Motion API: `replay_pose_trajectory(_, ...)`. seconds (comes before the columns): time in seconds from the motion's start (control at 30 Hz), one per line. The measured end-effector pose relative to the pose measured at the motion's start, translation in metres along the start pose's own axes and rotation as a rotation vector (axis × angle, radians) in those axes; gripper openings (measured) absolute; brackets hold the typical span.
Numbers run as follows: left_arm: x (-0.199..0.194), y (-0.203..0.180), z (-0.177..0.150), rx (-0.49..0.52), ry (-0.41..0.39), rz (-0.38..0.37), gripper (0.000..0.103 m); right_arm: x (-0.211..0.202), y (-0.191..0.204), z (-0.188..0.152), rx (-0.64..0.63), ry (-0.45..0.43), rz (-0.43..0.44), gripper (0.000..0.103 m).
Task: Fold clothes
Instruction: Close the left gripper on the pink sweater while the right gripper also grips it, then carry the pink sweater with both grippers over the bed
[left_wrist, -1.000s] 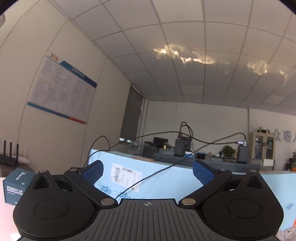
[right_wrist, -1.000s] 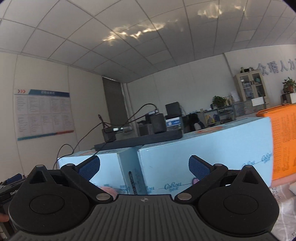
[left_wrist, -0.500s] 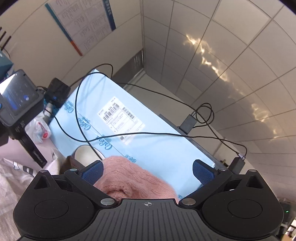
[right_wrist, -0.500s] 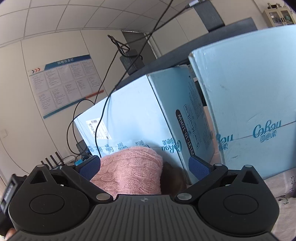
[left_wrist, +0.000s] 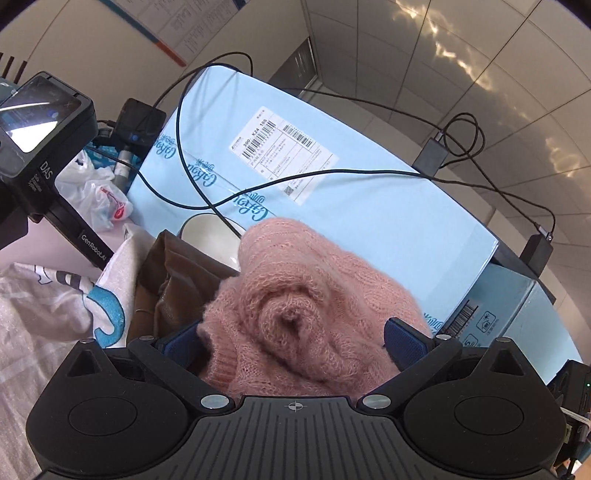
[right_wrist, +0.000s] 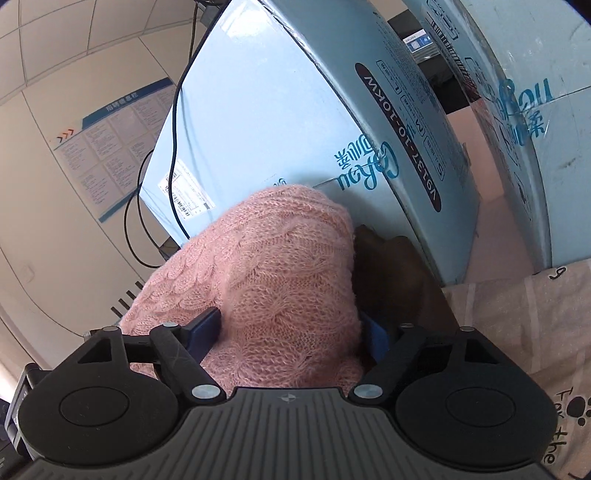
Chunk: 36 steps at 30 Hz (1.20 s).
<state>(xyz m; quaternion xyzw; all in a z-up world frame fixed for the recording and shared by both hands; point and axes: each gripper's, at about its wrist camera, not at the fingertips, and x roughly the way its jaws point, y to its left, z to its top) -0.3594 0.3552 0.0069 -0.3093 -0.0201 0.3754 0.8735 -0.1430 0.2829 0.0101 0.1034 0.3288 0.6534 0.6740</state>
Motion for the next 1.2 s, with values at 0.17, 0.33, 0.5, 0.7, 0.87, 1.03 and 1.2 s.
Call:
replay_pose_trajectory(0.17,0.002,-0.008,-0.006,0.068,-0.034,0.065,0.078,-0.004,0.007,-0.012,-0.077,-0.028,-0.001,0.049)
replay_pose_trajectory(0.33,-0.008,-0.015,-0.004,0.111,-0.074,0.069,0.045,-0.013,0.015,-0.02,-0.132,-0.069,0.024,0.043)
replay_pose_trajectory(0.5,-0.02,-0.017,0.001,0.115,-0.132,0.053,0.04,-0.032,0.02,-0.021,-0.15,-0.108,0.111,0.041)
replay_pose_trajectory(0.7,-0.028,-0.023,0.002,0.124,-0.16,0.023,0.04,-0.055,0.029,-0.019,-0.164,-0.145,0.152,0.04)
replay_pose_trajectory(0.87,-0.028,-0.028,0.0,0.129,-0.149,-0.027,0.04,-0.075,0.036,-0.019,-0.182,-0.167,0.129,0.04)
replay_pose_trajectory(1.03,-0.023,-0.04,-0.011,0.165,-0.099,-0.111,0.04,-0.095,0.038,-0.02,-0.204,-0.168,0.028,0.04)
replay_pose_trajectory(1.2,-0.034,-0.072,-0.028,0.26,-0.064,-0.201,0.038,-0.133,0.03,-0.023,-0.201,-0.179,-0.054,0.04)
